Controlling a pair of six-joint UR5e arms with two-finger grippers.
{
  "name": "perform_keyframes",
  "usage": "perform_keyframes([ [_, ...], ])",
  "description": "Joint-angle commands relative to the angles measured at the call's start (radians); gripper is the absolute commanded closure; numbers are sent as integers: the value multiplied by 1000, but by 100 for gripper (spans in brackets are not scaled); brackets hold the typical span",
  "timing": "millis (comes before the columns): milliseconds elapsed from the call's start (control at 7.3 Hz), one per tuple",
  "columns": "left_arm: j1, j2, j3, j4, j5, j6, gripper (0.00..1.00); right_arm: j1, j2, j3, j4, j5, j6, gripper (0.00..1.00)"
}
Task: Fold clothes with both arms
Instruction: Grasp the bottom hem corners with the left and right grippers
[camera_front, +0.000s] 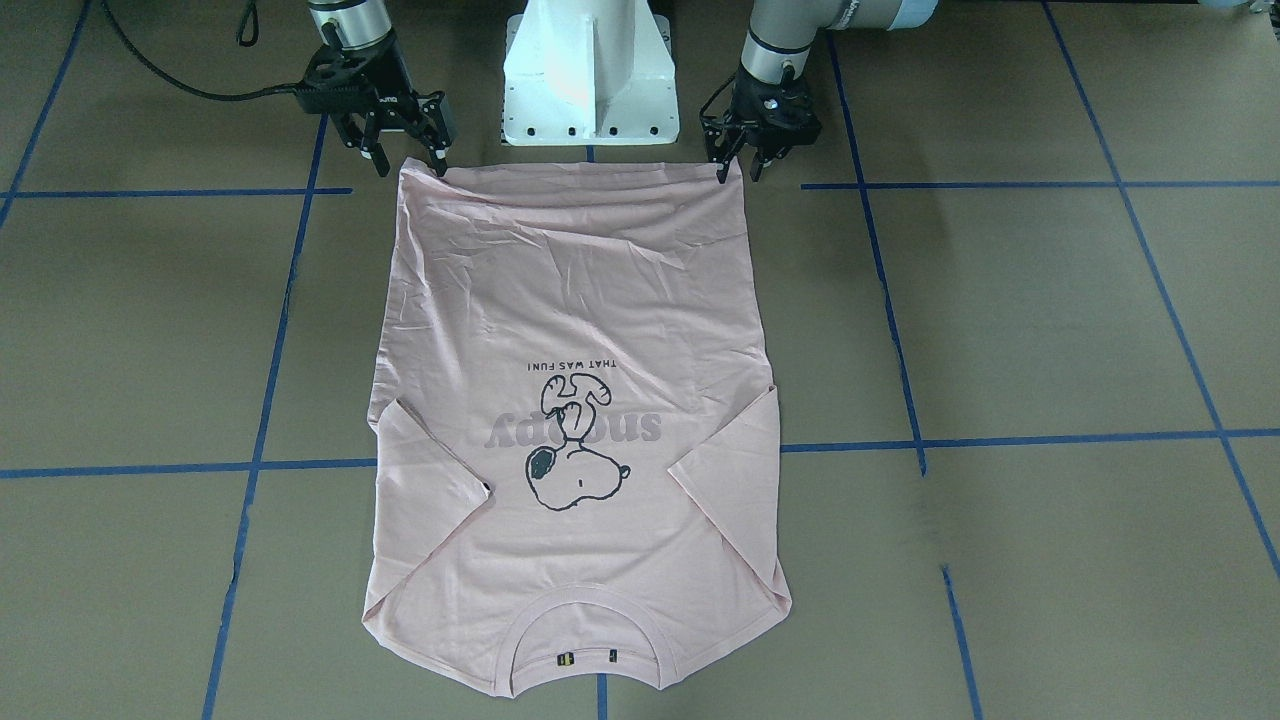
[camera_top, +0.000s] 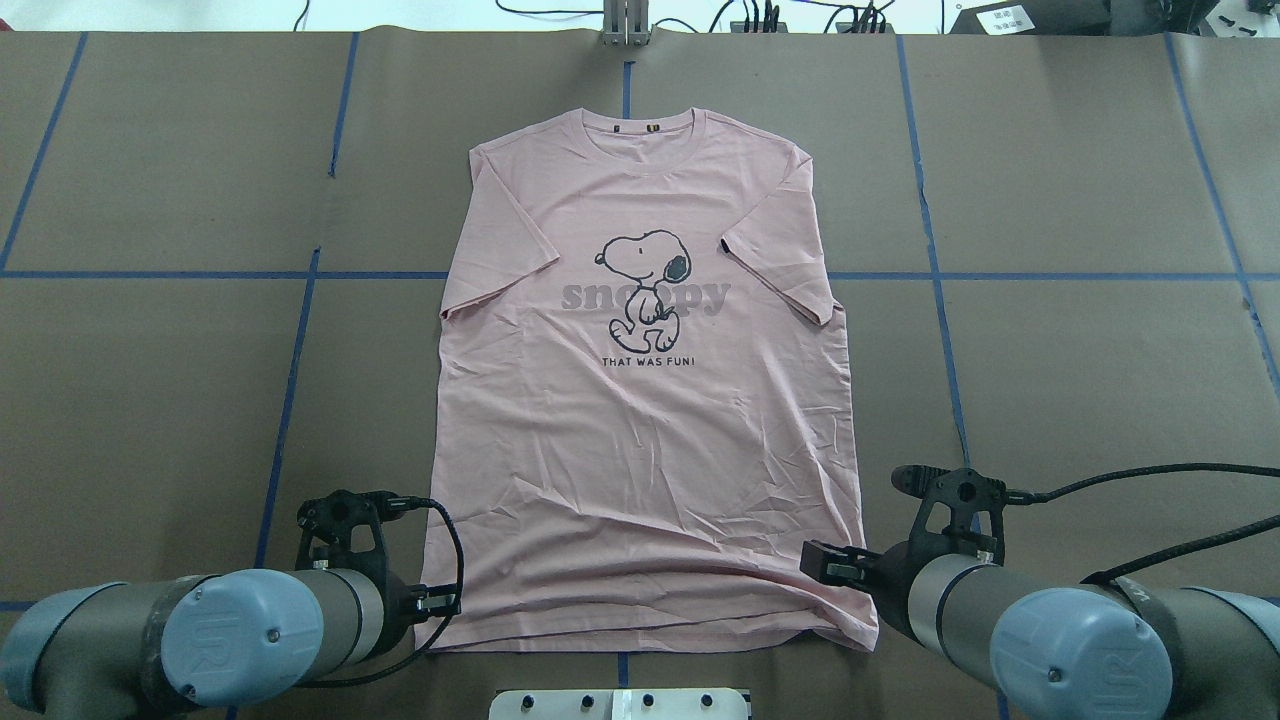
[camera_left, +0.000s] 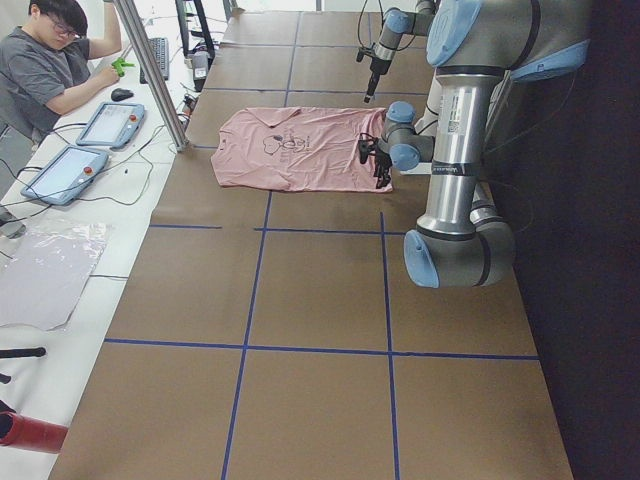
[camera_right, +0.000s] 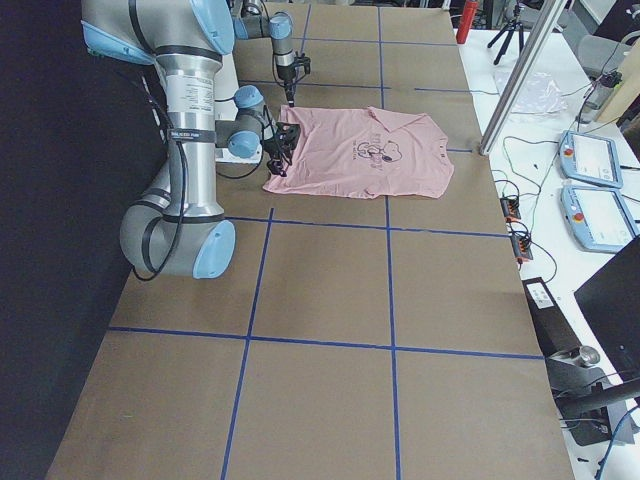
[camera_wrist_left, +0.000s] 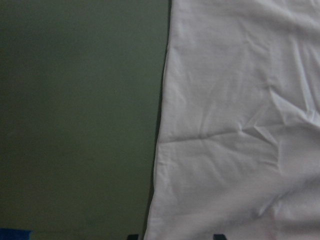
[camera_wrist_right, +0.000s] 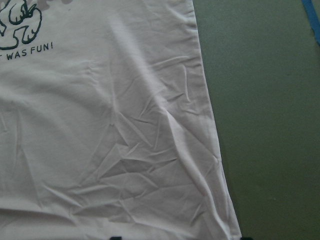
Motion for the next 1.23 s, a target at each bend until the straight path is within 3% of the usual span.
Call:
perform_keyframes([
  [0, 33, 2, 8, 0, 1, -27, 52, -2, 0, 0, 1, 0, 1, 17],
  [411, 47, 2, 10, 0, 0, -37, 66, -5, 0, 0, 2, -11, 1, 17],
  [685, 47, -8, 10, 0, -2, -40, 100, -5, 1, -1, 2, -12, 1, 17],
  [959, 47, -8, 8, 2, 1, -35, 100, -14, 0, -4, 2, -14, 2, 17],
  [1096, 47, -10, 7, 2, 1, -35, 100, -67, 1, -8, -4, -55, 67, 29],
])
